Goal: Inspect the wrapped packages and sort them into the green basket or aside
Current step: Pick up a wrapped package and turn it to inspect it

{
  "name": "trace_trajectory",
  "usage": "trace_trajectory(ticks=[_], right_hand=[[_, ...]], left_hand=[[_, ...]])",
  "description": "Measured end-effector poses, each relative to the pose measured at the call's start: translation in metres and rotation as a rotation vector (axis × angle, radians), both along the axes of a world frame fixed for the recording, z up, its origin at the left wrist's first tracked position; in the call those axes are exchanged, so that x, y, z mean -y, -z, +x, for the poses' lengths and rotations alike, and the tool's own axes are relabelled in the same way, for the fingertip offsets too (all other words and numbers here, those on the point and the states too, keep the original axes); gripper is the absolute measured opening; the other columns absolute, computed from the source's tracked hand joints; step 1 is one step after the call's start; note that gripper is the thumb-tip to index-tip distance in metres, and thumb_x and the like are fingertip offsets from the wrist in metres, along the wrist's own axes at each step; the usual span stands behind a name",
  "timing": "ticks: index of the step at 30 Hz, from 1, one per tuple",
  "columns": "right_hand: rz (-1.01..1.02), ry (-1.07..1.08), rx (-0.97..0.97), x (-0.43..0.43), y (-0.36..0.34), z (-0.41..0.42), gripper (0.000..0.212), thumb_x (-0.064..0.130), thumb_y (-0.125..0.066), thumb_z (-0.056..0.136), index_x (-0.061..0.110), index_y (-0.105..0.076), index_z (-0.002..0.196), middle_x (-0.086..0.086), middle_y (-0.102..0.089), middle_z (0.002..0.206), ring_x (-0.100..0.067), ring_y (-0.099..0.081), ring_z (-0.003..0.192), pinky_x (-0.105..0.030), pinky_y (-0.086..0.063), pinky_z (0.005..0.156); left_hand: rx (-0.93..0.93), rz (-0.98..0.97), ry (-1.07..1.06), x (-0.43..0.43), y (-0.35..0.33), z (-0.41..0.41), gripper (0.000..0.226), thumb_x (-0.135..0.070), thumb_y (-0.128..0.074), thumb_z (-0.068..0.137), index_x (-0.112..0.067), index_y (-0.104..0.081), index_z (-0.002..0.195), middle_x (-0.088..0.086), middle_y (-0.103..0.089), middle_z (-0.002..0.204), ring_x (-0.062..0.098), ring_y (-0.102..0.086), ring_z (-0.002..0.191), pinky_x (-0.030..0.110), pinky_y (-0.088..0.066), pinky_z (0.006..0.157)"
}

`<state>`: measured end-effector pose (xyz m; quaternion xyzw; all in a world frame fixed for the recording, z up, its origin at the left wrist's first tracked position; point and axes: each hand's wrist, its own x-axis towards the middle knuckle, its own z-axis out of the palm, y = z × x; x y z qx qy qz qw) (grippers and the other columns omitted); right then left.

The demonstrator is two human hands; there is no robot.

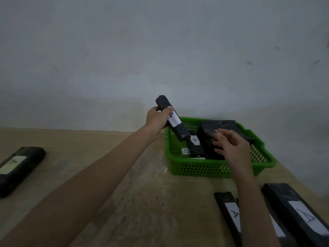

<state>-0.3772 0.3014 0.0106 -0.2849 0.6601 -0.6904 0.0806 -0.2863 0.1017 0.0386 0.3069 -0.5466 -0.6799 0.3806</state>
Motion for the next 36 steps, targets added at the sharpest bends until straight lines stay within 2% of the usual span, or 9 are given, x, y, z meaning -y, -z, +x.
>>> trace_trajectory(ticks=[8, 13, 16, 19, 24, 28, 29, 30, 36], right_hand=[[0.077, 0.014, 0.012, -0.001, 0.023, -0.022, 0.011, 0.013, -0.061, 0.09, 0.023, -0.066, 0.093, -0.005, -0.07, 0.093, -0.019, -0.068, 0.083, -0.033, -0.057, 0.076], [0.079, 0.007, 0.028, -0.001, 0.027, -0.027, 0.011, 0.013, -0.061, 0.091, 0.017, -0.067, 0.098, -0.006, -0.07, 0.091, -0.018, -0.069, 0.081, -0.029, -0.057, 0.073], [0.077, -0.001, 0.033, -0.001, 0.027, -0.027, 0.012, 0.012, -0.061, 0.091, 0.014, -0.067, 0.1, -0.006, -0.07, 0.089, -0.017, -0.068, 0.078, -0.028, -0.057, 0.073], [0.094, -0.001, 0.015, 0.001, 0.03, -0.027, 0.01, 0.013, -0.062, 0.09, 0.017, -0.067, 0.096, -0.006, -0.07, 0.087, -0.017, -0.067, 0.078, -0.031, -0.056, 0.076], [0.139, 0.011, -0.06, 0.005, 0.034, -0.027, 0.008, 0.015, -0.064, 0.088, 0.022, -0.066, 0.091, -0.003, -0.068, 0.086, -0.016, -0.064, 0.083, -0.03, -0.053, 0.076], [0.169, 0.013, -0.093, 0.005, 0.035, -0.025, 0.009, 0.016, -0.063, 0.088, 0.018, -0.067, 0.095, -0.001, -0.067, 0.085, -0.012, -0.063, 0.077, -0.021, -0.05, 0.069], [0.175, 0.012, -0.095, 0.005, 0.035, -0.024, 0.009, 0.016, -0.063, 0.088, 0.018, -0.067, 0.096, 0.0, -0.067, 0.085, -0.012, -0.063, 0.077, -0.02, -0.049, 0.067], [0.181, 0.011, -0.097, 0.005, 0.034, -0.023, 0.009, 0.016, -0.063, 0.088, 0.018, -0.067, 0.096, 0.001, -0.067, 0.085, -0.011, -0.063, 0.077, -0.019, -0.049, 0.067], [0.179, 0.001, -0.094, 0.005, 0.024, -0.016, 0.009, 0.017, -0.061, 0.09, 0.021, -0.065, 0.096, 0.003, -0.065, 0.087, -0.016, -0.066, 0.079, -0.021, -0.052, 0.065]], left_hand=[[0.533, -0.283, 0.073, 0.003, 0.014, -0.062, 0.061, -0.024, -0.061, 0.088, 0.005, -0.03, 0.133, 0.02, -0.049, 0.125, 0.034, -0.056, 0.107, 0.036, -0.052, 0.076], [0.952, -0.607, 0.198, -0.008, 0.024, -0.081, 0.025, -0.016, -0.05, 0.094, 0.0, -0.05, 0.076, 0.01, -0.046, 0.066, 0.018, -0.047, 0.055, 0.02, -0.039, 0.044], [1.119, -0.677, 0.257, -0.008, 0.036, -0.089, 0.029, -0.012, -0.049, 0.093, 0.007, -0.058, 0.113, 0.023, -0.062, 0.112, 0.032, -0.061, 0.104, 0.032, -0.049, 0.082], [1.234, -0.767, 0.306, -0.008, 0.043, -0.093, 0.038, -0.017, -0.051, 0.094, 0.009, -0.054, 0.121, 0.022, -0.06, 0.116, 0.029, -0.059, 0.108, 0.034, -0.048, 0.08], [1.277, -0.84, 0.304, -0.006, 0.051, -0.103, 0.047, -0.043, -0.051, 0.092, 0.003, -0.062, 0.091, 0.02, -0.059, 0.091, 0.032, -0.061, 0.104, 0.036, -0.048, 0.087], [1.28, -0.836, 0.264, -0.002, 0.056, -0.103, 0.054, -0.048, -0.049, 0.091, -0.008, -0.037, 0.057, 0.006, -0.035, 0.06, 0.015, -0.03, 0.071, 0.029, -0.035, 0.053], [1.281, -0.839, 0.267, -0.004, 0.056, -0.102, 0.054, -0.048, -0.047, 0.092, -0.009, -0.034, 0.056, 0.005, -0.032, 0.059, 0.017, -0.042, 0.101, 0.026, -0.028, 0.047], [1.292, -0.845, 0.274, -0.006, 0.055, -0.102, 0.054, -0.048, -0.044, 0.093, -0.009, -0.035, 0.057, 0.005, -0.032, 0.059, 0.018, -0.046, 0.057, 0.025, -0.026, 0.046], [1.326, -0.985, 0.308, -0.022, 0.043, -0.094, 0.053, -0.043, -0.036, 0.098, 0.003, -0.062, 0.091, 0.015, -0.055, 0.088, 0.031, -0.059, 0.108, 0.035, -0.046, 0.087]])
